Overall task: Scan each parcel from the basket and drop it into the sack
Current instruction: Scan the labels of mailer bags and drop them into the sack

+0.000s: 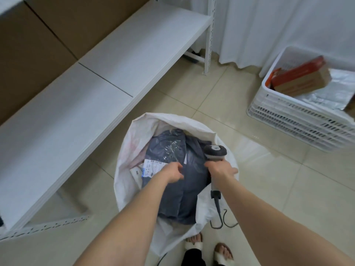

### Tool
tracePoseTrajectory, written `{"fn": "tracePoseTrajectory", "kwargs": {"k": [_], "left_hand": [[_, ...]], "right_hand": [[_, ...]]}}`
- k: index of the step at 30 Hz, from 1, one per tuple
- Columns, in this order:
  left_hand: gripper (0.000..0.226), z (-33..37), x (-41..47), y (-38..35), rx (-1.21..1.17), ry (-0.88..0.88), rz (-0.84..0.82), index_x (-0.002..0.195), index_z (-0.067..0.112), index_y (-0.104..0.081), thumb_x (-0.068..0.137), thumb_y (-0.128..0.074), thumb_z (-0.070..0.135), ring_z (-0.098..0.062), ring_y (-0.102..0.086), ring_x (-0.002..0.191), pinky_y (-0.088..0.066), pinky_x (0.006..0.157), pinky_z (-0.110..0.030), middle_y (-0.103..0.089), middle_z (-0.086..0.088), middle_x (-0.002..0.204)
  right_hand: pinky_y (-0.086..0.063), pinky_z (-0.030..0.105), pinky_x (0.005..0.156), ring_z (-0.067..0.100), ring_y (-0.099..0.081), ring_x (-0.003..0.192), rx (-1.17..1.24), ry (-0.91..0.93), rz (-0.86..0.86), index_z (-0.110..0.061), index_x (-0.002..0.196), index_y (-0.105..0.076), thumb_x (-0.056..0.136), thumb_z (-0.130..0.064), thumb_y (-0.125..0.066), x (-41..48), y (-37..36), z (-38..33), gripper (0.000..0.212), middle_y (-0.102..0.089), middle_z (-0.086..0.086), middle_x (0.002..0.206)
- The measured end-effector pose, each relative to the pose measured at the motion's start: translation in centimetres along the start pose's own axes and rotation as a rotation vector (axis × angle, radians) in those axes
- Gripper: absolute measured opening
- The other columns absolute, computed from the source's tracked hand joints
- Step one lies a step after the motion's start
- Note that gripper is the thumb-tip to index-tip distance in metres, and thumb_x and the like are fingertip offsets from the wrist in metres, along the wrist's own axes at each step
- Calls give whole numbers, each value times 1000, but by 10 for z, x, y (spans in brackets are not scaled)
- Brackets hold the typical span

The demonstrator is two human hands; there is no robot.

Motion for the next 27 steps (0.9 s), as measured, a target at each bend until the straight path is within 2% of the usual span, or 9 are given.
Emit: {"fn": "tracePoseTrajectory", "kwargs": {"k": [4,8,11,13,16,20,24,26,27], "left_hand": [[66,11,8,-87,33,-51,-196,147,20,-32,88,-60,15,-26,-45,130,-39,107,-37,-43,-8,145],[57,25,0,-126,-112,-30,-388,145,26,-36,92,-48,8,-27,-49,124,-48,96,-40,-48,-5,141],[52,27,1,-100,-109,-36,-196,142,21,-42,93,-41,4,-28,-46,128,-45,101,-39,-45,-7,144],[48,25,-2,-73,-79,-1,-31,139,17,-46,93,-41,3,-26,-45,130,-39,107,-34,-44,-7,145],[44,31,-23,-36,-89,42,85,135,16,-50,93,-42,5,-26,-46,129,-36,107,-30,-48,-8,142],[41,61,-63,8,-77,18,136,133,14,-52,94,-42,7,-27,-49,126,-39,105,-32,-51,-9,139],[35,104,-110,47,-51,-25,155,123,13,-58,95,-39,4,-29,-53,118,-44,99,-33,-55,-12,132],[29,127,-133,67,-10,-51,179,107,14,-62,95,-39,4,-30,-55,112,-45,95,-36,-57,-15,127],[29,139,-144,77,-1,-66,200,112,13,-62,95,-39,6,-31,-54,114,-43,98,-37,-56,-15,129]], "right_hand": [[-35,35,74,32,-45,102,-81,-39,107,-23,111,-50,88,-32,-59,21,7,27,26,-33,13,132],[-40,34,77,37,-47,108,-131,-71,149,-16,109,-47,90,-35,-59,31,24,49,29,-30,14,133],[-15,28,52,28,-41,91,-171,-70,109,-16,109,-50,92,-39,-55,27,29,56,30,-43,14,133],[-11,28,49,26,-39,86,-161,-54,75,-16,107,-51,92,-40,-56,16,33,54,28,-46,14,133],[-22,23,50,24,-43,85,-81,-5,-15,-16,109,-52,93,-36,-57,-11,35,41,26,-49,15,131],[-44,29,85,28,-55,109,124,73,-115,-6,127,-56,90,-26,-63,-59,53,18,42,-57,16,127],[-55,34,74,24,-56,78,405,109,-162,-4,93,-57,88,-6,-64,-108,98,2,8,-58,14,86],[-50,26,52,21,-53,61,573,97,-210,-2,88,-53,90,0,-60,-135,120,-6,7,-54,13,71],[-45,24,47,19,-52,55,608,89,-210,-1,89,-54,90,-1,-60,-147,131,-9,6,-54,13,68]]}}
Point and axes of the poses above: each hand's wrist, its own x-axis towards the middle knuckle, its own y-axis out of the back of the hand, z = x × y, the point moved 8 cm from there along x, towards the middle knuckle
